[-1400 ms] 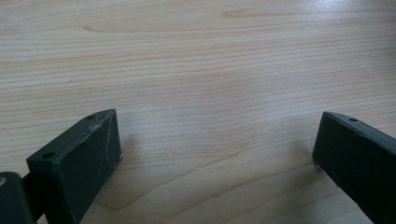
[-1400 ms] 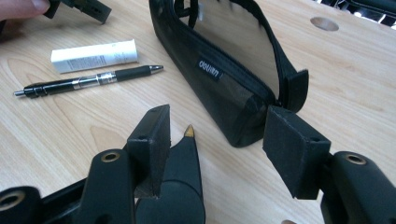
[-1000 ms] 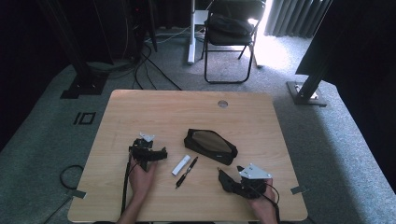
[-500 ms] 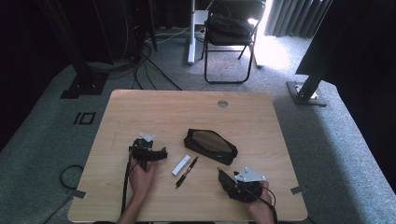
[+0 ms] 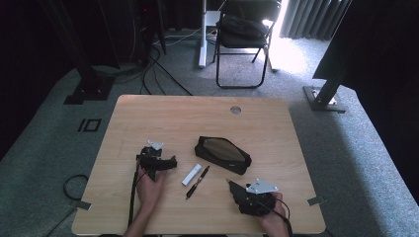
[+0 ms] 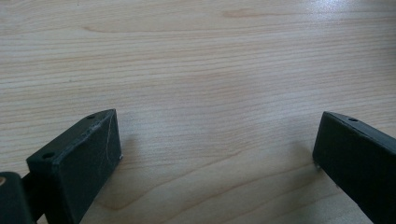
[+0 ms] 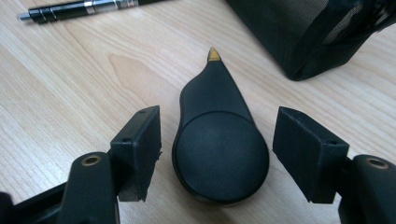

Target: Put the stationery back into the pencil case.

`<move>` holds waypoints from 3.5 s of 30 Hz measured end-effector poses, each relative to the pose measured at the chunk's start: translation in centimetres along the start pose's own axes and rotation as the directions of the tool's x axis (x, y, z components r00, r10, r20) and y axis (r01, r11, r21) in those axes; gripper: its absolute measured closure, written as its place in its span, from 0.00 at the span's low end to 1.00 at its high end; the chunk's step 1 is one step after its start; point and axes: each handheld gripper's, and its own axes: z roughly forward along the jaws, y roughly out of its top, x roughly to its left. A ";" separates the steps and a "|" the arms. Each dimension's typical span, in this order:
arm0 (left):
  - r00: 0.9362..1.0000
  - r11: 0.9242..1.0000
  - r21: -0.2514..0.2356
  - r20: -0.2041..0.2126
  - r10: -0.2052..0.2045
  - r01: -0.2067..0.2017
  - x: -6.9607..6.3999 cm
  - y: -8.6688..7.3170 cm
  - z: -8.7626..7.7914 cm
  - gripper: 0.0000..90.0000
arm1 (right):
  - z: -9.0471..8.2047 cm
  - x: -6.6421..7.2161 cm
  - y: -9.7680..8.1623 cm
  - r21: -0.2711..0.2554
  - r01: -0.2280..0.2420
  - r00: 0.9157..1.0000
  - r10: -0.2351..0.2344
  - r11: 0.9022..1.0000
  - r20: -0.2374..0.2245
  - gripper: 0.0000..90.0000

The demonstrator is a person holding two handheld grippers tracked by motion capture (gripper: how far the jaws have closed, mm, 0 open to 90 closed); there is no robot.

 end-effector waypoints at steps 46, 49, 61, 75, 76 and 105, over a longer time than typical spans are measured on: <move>1.000 1.000 0.001 0.000 0.000 0.000 0.0 0.0 0.0 0.01 | 0.7 -0.2 -0.1 0.037 -0.046 0.999 0.045 0.998 0.022 0.46; 1.000 1.000 0.000 0.000 0.000 0.000 0.0 0.0 0.0 0.01 | 0.6 -0.1 -0.1 0.035 -0.044 0.999 0.043 0.998 0.023 0.46; 1.000 1.000 0.001 0.000 0.000 0.000 0.0 0.0 0.0 0.01 | 0.0 0.2 0.3 -0.001 -0.031 0.999 0.031 1.000 0.022 0.46; 1.000 1.000 0.001 0.000 0.000 0.000 0.0 0.0 0.0 0.01 | -1.0 0.6 1.1 -0.035 -0.011 1.000 0.011 0.999 0.019 0.46; 1.000 1.000 0.001 0.000 0.000 0.000 0.0 0.0 0.0 0.01 | -1.0 0.6 1.2 -0.037 -0.009 1.000 0.009 0.999 0.019 0.46; 1.000 1.000 0.000 0.000 0.000 0.000 0.0 0.0 0.0 0.01 | -3.4 0.6 3.7 -0.101 0.056 0.998 -0.053 0.993 0.032 0.46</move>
